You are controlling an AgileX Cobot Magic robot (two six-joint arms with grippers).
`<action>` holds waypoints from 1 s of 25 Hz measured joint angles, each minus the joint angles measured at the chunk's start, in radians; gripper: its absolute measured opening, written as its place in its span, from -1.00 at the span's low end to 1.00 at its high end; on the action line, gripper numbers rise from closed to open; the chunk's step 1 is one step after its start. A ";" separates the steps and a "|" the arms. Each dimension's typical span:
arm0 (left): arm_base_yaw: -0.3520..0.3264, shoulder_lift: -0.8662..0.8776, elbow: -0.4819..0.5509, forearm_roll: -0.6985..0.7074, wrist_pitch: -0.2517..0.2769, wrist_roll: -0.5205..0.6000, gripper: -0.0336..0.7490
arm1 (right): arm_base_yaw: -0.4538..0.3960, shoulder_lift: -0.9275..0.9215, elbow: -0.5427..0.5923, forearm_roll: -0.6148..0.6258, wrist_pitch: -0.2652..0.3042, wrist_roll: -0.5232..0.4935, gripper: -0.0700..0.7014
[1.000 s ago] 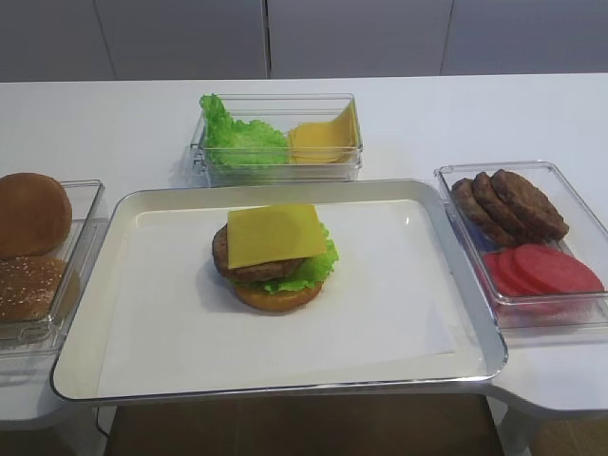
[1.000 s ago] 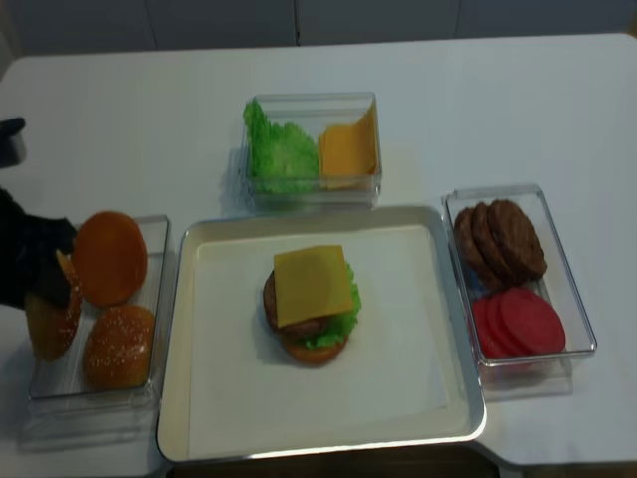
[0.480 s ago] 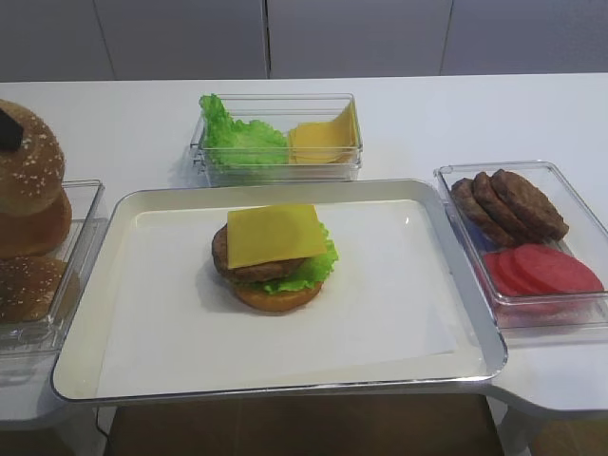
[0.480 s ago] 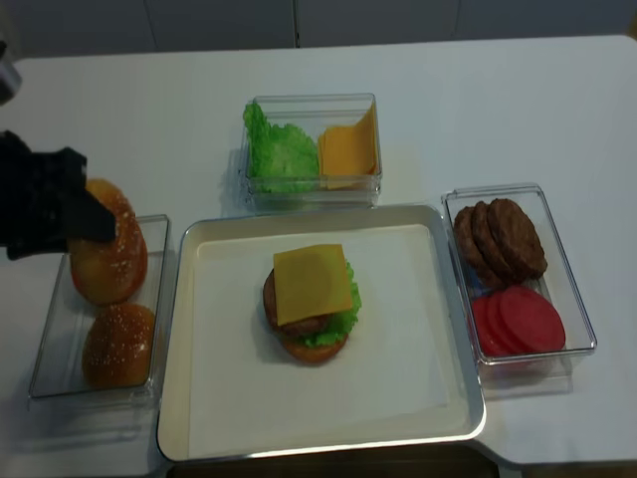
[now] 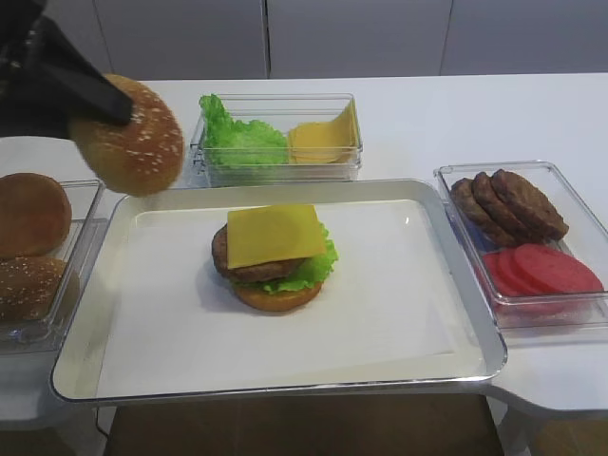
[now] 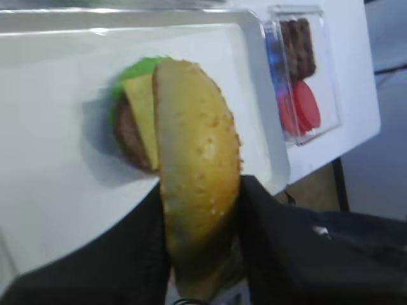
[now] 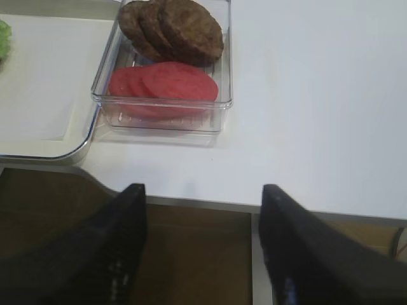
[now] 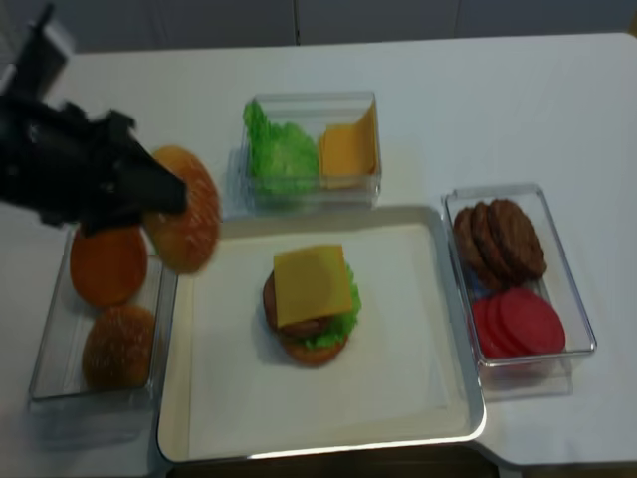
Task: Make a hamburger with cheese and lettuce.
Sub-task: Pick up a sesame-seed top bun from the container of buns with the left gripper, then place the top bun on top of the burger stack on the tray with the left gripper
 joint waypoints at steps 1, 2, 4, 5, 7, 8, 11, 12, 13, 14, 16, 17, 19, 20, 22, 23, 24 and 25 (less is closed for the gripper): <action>-0.026 0.018 0.000 -0.029 0.000 0.011 -0.34 | 0.000 0.000 0.000 0.000 0.000 0.000 0.33; -0.054 0.035 0.000 -0.061 0.000 0.027 -0.34 | 0.000 0.000 0.000 0.000 0.000 0.000 0.33; -0.095 0.080 0.000 -0.124 0.000 0.063 -0.34 | 0.000 0.000 0.000 0.000 0.000 0.000 0.33; -0.108 0.100 0.000 -0.158 -0.002 0.084 -0.34 | 0.000 0.000 0.000 0.000 0.000 0.000 0.33; -0.129 0.145 0.000 -0.213 -0.007 0.124 -0.34 | 0.000 0.000 0.000 0.000 0.000 0.000 0.33; -0.135 0.165 0.000 -0.237 -0.011 0.141 -0.34 | 0.000 0.000 0.000 0.000 0.000 0.000 0.33; -0.150 0.222 0.000 -0.293 -0.021 0.183 -0.34 | 0.000 0.000 0.000 0.000 0.000 0.000 0.33; -0.153 0.238 0.000 -0.316 -0.023 0.196 -0.34 | 0.000 0.000 0.000 0.000 0.000 0.000 0.33; -0.160 0.256 0.000 -0.334 -0.025 0.209 -0.34 | 0.000 0.000 0.000 0.000 0.000 0.000 0.33; -0.167 0.273 0.000 -0.353 -0.029 0.219 -0.34 | 0.000 0.000 0.000 0.000 0.000 0.000 0.33; -0.184 0.304 0.000 -0.374 -0.030 0.233 -0.35 | 0.000 0.000 0.000 0.000 0.000 0.000 0.33; -0.193 0.321 0.000 -0.377 -0.031 0.236 -0.35 | 0.000 0.000 0.000 0.000 0.000 0.000 0.33; -0.203 0.347 0.000 -0.382 -0.034 0.241 -0.35 | 0.000 0.000 0.000 0.000 0.000 0.000 0.33; -0.202 0.359 0.000 -0.382 -0.034 0.243 -0.35 | 0.000 0.000 0.000 0.000 0.000 0.000 0.33; -0.202 0.375 0.000 -0.386 -0.038 0.249 -0.35 | 0.000 0.000 0.000 0.000 0.000 0.000 0.33; -0.202 0.379 0.000 -0.386 -0.040 0.251 -0.35 | 0.000 0.000 0.000 0.000 0.000 0.000 0.33; -0.202 0.386 0.000 -0.388 -0.042 0.254 -0.35 | 0.000 0.000 0.000 0.000 0.000 0.000 0.33; -0.202 0.393 0.000 -0.388 -0.042 0.259 -0.35 | 0.000 0.000 0.000 0.000 0.000 0.000 0.33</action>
